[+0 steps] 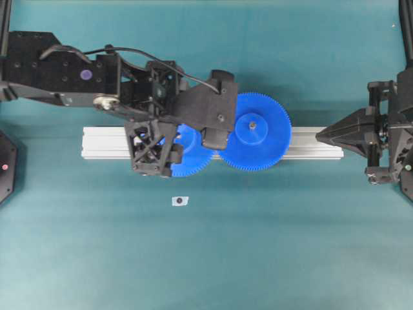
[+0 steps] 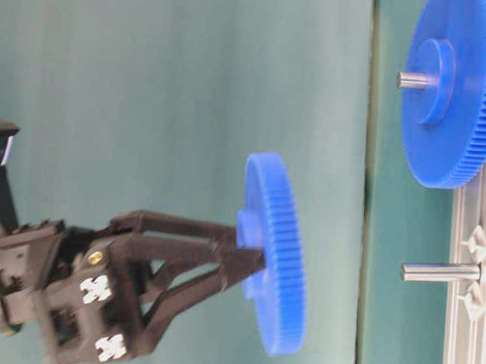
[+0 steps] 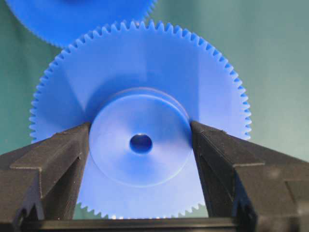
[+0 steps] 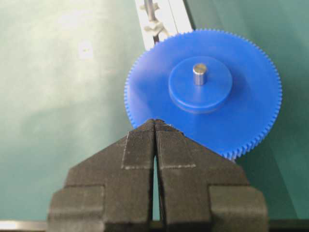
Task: Insert the small gear onto the shaft.
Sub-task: 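Align the held gear's bore with the left shaft beside the large gear, then push the small gear onto the shaft, meshing teeth with the large gear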
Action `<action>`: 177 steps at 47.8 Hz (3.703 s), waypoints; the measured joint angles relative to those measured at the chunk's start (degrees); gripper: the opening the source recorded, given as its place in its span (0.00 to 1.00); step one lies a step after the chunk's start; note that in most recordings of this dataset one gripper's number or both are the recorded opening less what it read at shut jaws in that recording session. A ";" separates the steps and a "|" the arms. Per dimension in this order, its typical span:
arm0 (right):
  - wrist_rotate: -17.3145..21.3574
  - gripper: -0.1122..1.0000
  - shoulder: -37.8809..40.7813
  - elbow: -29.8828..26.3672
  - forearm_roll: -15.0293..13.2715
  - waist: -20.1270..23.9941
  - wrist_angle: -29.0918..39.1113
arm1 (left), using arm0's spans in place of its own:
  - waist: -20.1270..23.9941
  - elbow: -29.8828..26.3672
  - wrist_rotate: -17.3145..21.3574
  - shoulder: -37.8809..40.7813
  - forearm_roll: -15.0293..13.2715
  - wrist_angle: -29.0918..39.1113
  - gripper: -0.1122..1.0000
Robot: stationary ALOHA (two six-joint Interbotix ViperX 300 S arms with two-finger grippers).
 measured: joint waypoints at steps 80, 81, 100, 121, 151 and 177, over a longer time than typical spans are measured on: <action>0.00 0.10 -0.09 0.79 0.00 0.09 0.00 | 3.08 10.55 -1.05 4.57 0.00 -11.16 0.72; -0.09 0.10 -0.09 0.79 0.00 0.00 0.00 | 3.08 10.55 -1.05 4.48 0.00 -11.25 0.72; 0.00 0.10 -0.09 0.88 0.00 0.00 0.00 | 4.75 11.07 -0.44 4.13 -0.09 -11.43 0.72; 0.00 0.10 -0.09 0.79 0.00 0.00 0.00 | 5.19 11.16 -1.32 4.22 0.00 -12.74 0.72; 0.00 0.10 -0.09 0.79 0.00 0.00 0.00 | 1.41 13.71 -6.94 4.31 0.44 -16.96 0.72; 0.00 0.10 -0.09 0.79 0.00 0.00 0.00 | 1.58 15.82 -6.68 1.76 0.44 -15.91 0.72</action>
